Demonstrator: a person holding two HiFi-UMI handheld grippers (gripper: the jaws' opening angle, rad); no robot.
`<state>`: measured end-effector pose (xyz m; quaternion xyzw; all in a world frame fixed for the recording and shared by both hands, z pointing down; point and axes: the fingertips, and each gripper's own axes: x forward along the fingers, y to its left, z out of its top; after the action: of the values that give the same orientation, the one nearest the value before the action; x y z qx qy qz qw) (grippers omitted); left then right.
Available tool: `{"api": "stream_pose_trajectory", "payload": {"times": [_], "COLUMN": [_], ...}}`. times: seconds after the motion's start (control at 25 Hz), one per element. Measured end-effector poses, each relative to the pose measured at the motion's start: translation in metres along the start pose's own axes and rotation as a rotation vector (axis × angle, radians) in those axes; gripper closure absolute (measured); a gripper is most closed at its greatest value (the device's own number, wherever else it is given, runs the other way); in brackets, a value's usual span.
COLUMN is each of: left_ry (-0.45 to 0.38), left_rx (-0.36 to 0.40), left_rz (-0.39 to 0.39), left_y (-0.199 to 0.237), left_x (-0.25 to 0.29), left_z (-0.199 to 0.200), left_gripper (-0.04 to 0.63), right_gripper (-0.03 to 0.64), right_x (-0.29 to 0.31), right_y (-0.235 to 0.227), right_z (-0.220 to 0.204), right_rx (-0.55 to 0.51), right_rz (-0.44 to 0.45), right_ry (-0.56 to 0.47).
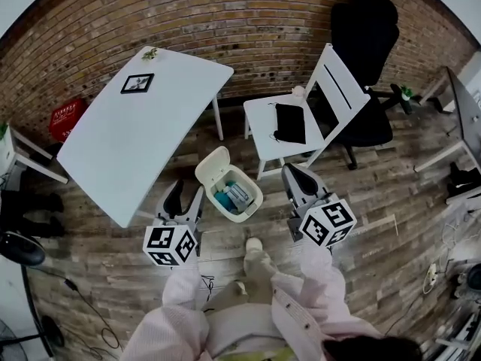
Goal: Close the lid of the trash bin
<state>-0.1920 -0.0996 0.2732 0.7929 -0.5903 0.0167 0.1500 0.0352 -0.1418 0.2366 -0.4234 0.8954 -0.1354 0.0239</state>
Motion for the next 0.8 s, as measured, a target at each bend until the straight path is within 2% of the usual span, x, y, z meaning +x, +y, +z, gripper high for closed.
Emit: {"api": "stream_pose_trajectory", "payload": {"times": [0.44,0.64,0.8], "left_ry": [0.065,0.113,0.164], "left_rx": [0.006,0.053,0.046], "left_rz": [0.045,0.047,0.065], "left_y": [0.005,0.018,0.030], "left_x": [0.063,0.084,0.096], "left_z": [-0.012,-0.016,-0.033], "left_gripper": [0.368,0.362,0.362], "right_gripper": [0.614,0.614,0.614], "right_x": [0.053,0.073,0.081], "right_y": [-0.042,-0.067,-0.082], "right_z": [-0.006,-0.013,-0.032], "right_rx": [0.050,0.054,0.071], "right_rz": [0.082,0.079,0.067], "right_ry": [0.032,0.049,0.087]}}
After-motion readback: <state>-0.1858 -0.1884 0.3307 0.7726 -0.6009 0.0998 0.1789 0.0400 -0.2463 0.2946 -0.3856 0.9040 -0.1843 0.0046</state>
